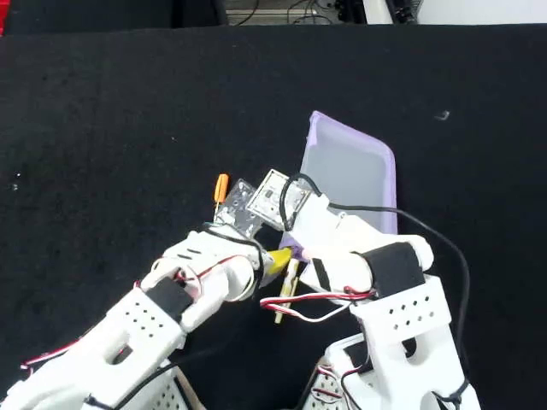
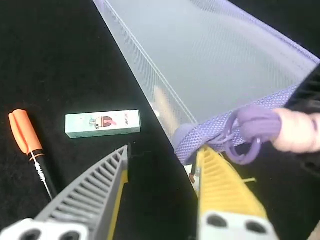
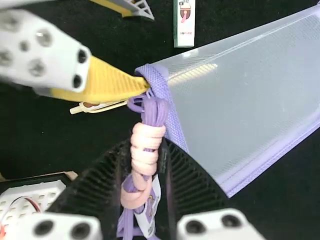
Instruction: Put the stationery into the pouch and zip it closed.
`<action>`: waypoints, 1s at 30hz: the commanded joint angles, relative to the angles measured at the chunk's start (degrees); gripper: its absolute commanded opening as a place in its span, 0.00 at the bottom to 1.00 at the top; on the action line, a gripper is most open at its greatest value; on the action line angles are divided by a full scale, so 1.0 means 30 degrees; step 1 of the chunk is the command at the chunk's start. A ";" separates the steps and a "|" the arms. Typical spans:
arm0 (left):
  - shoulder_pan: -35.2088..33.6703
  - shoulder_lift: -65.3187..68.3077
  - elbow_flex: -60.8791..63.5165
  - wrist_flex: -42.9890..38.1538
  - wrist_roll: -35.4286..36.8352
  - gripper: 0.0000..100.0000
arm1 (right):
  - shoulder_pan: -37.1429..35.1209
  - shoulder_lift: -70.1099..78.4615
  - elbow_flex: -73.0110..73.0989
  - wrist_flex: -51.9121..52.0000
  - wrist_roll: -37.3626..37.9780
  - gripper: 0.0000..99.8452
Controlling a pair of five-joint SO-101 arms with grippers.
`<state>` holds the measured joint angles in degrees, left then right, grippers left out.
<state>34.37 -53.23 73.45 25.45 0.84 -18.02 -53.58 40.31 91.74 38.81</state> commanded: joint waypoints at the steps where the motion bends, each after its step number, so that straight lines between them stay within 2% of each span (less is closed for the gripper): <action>1: -0.0864 0.0703 -0.1802 -0.0674 0.0117 0.21 | -0.0234 -0.0484 -0.0571 -0.0234 -0.0234 0.01; 4: -0.1363 0.0879 -0.1744 -0.2051 0.0117 0.21 | -0.0234 -0.0484 -0.0513 -0.0234 -0.0234 0.01; 8: -0.0864 0.0938 -0.1216 -0.3048 0.0088 0.21 | -0.0234 -0.0484 -0.0484 -0.0234 -0.0234 0.01; 14: -0.0044 0.0938 -0.0308 -0.4337 -0.2022 0.21 | -0.0234 -0.0484 -0.0454 -0.0147 -0.0088 0.01; 18: -0.0103 0.0938 0.0308 -0.5861 -0.2168 0.21 | -0.0234 -0.0484 -0.0601 0.0469 -0.0059 0.01; 21: 0.0015 0.0938 0.0366 -0.6007 -0.2168 0.21 | -0.0234 -0.0484 -0.0601 0.0469 -0.0029 0.01; 27: 0.0015 0.0938 0.0132 -0.6183 -0.2198 0.06 | -0.0234 -0.0484 -0.0601 0.0469 -0.0029 0.01; 30: 0.0015 0.0938 0.0337 -0.7326 -0.2198 0.03 | -0.0234 -0.0484 -0.0601 0.0469 -0.0029 0.01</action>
<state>33.85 -50.42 75.47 7.78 -5.32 -17.85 -53.58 40.31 92.44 38.73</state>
